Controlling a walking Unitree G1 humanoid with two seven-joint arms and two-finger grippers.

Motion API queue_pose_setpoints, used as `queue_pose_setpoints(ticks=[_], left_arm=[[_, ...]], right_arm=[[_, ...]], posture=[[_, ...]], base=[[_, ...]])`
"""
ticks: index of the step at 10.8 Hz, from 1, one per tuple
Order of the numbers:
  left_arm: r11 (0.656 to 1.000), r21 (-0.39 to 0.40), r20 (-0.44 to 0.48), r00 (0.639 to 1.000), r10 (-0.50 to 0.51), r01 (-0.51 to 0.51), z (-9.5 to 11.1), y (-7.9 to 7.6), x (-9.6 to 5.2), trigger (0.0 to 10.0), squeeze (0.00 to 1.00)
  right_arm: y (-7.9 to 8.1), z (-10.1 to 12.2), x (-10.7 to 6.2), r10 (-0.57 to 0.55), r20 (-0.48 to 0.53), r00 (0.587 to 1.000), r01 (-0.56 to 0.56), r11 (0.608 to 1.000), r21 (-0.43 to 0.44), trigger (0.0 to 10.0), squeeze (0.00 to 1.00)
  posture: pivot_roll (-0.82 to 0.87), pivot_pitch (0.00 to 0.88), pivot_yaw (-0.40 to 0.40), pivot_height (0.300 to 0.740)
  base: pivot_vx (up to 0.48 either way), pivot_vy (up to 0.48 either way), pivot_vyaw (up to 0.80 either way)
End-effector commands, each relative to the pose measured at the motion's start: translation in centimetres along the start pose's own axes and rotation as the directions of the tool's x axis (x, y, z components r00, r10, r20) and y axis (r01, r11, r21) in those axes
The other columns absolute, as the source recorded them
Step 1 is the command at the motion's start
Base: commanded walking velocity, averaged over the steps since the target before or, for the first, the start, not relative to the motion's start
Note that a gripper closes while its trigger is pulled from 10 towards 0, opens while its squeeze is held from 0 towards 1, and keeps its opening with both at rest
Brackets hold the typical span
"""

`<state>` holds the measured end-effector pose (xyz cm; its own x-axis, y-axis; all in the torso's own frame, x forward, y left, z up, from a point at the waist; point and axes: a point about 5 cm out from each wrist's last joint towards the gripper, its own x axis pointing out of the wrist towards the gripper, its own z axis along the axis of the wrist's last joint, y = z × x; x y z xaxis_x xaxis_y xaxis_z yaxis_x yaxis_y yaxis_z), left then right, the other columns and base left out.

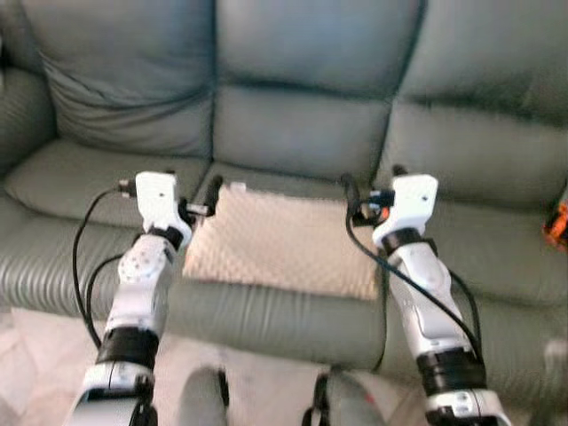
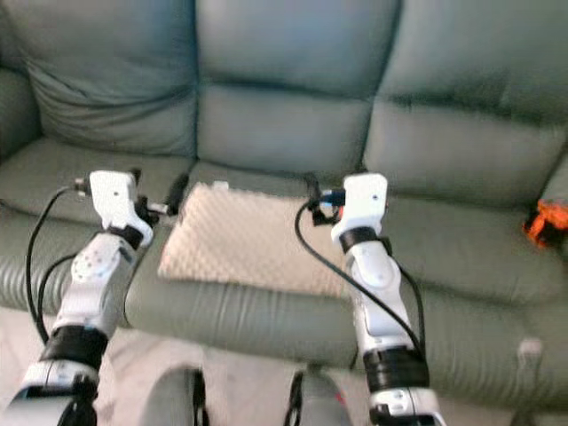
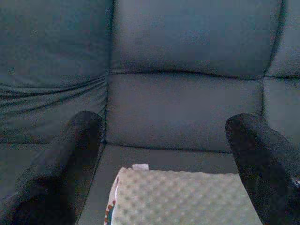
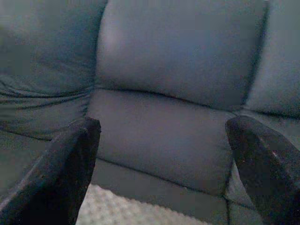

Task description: Move the pillow to the sofa

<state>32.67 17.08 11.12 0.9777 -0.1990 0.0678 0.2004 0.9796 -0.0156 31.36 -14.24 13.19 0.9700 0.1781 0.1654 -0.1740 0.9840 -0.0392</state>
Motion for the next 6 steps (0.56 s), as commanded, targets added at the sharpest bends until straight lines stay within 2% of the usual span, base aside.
queue_pose_setpoints(ticks=[1,3,6], left_arm=[[1.0,0.012,-0.031,0.999,-0.011,0.012,-0.46,-0.24,-0.22,10.0,0.0],[0.999,0.035,-0.05,0.999,-0.002,0.004,0.0,-1.02,-0.06,10.0,0.0],[0.999,0.014,-0.091,0.995,0.043,-0.042,-0.58,-0.41,-0.87,10.0,0.0]], right_arm=[[0.31,0.15,0.4,0.021,-0.007,1.0,-0.021,1.0,0.007,10.0,0.0],[0.09,-0.38,0.18,0.004,-0.034,0.999,-0.003,1.0,0.018,10.0,0.0],[0.52,-0.41,0.14,0.0,-0.048,0.999,0.001,0.999,0.032,10.0,0.0]], posture=[[0.02,0.0,-0.065,0.74],[0.06,0.0,-0.082,0.74],[0.03,0.0,-0.072,0.74]], base=[[0.0,0.0,0.0],[0.0,0.0,0.0],[0.0,0.0,0.0]])
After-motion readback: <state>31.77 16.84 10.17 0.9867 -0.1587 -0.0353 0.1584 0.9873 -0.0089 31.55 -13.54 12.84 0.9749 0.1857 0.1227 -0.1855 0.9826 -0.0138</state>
